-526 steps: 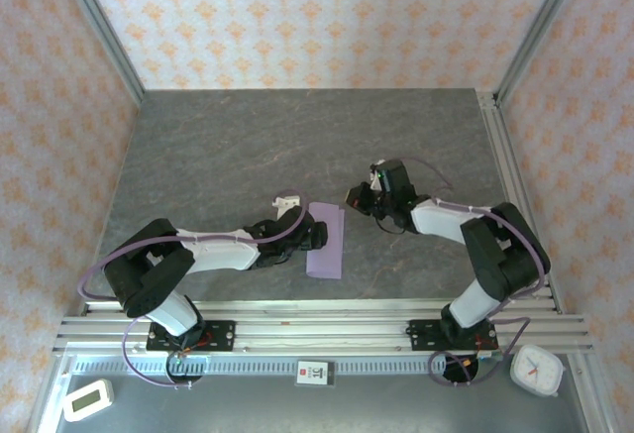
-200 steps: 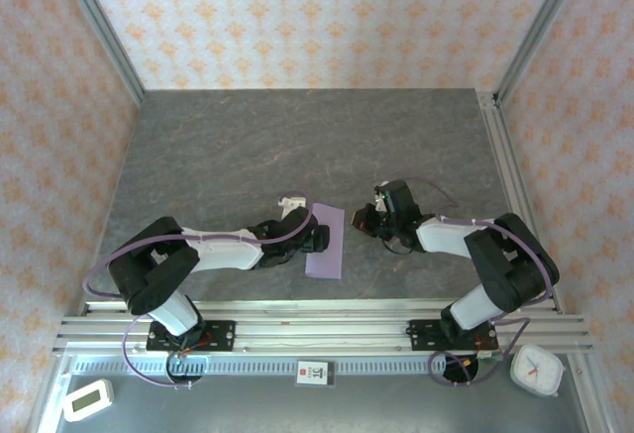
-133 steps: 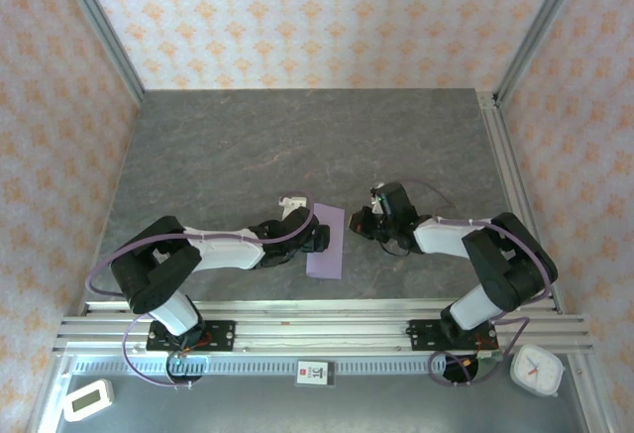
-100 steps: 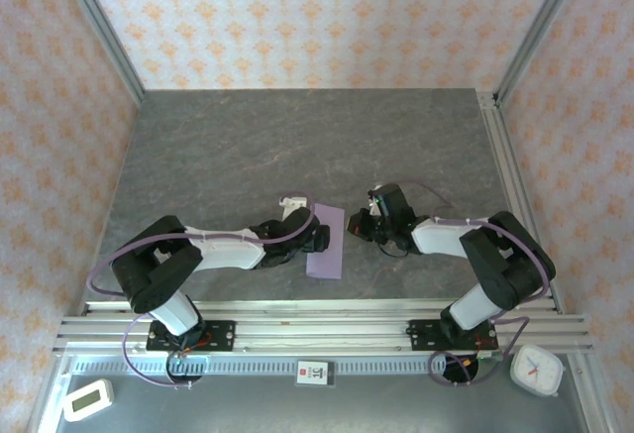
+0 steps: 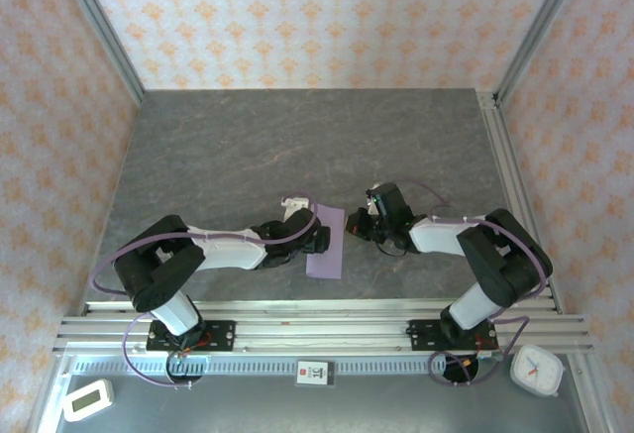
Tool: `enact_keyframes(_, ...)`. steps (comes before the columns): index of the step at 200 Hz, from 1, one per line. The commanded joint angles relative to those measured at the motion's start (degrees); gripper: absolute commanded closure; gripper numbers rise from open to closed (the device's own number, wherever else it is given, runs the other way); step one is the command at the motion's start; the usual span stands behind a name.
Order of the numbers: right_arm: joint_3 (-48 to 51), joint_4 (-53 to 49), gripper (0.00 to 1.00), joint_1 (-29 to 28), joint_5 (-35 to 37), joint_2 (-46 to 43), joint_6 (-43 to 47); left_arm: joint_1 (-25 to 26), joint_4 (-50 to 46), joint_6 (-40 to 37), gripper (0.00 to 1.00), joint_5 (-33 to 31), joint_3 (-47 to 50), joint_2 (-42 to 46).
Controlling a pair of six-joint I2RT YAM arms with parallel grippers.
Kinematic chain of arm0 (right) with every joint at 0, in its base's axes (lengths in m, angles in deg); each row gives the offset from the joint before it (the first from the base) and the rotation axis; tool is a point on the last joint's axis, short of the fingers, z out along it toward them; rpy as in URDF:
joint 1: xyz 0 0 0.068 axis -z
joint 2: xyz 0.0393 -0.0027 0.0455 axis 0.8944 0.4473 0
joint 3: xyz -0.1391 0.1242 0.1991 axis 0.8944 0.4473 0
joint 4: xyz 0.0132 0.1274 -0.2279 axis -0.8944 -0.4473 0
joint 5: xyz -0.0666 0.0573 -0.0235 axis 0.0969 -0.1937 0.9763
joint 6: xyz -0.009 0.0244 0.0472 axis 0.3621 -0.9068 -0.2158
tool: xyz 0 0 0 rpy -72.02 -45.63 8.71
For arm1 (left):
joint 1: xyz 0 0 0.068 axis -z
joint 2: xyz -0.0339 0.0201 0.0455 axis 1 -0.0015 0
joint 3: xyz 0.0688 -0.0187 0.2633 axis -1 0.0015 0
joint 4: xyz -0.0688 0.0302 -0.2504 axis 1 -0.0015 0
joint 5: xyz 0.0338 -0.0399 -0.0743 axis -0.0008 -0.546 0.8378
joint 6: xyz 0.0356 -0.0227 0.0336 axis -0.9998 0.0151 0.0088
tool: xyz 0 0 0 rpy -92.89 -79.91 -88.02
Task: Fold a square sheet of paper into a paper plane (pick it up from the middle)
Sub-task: Hold the square sheet of paper at the center of the table.
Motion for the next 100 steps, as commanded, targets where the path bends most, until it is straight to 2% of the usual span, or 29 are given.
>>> enact_keyframes(1, -1.1, 1.1, 1.0, -0.4, 0.8, 0.5, -0.2, 0.3, 4.2, -0.3, 0.0, 6.0, -0.4, -4.0)
enact_keyframes(100, -2.1, 1.7, 1.0, -3.7, 1.2, 2.8, -0.7, 0.4, 4.4, -0.2, 0.0, 5.9, -0.4, -4.5)
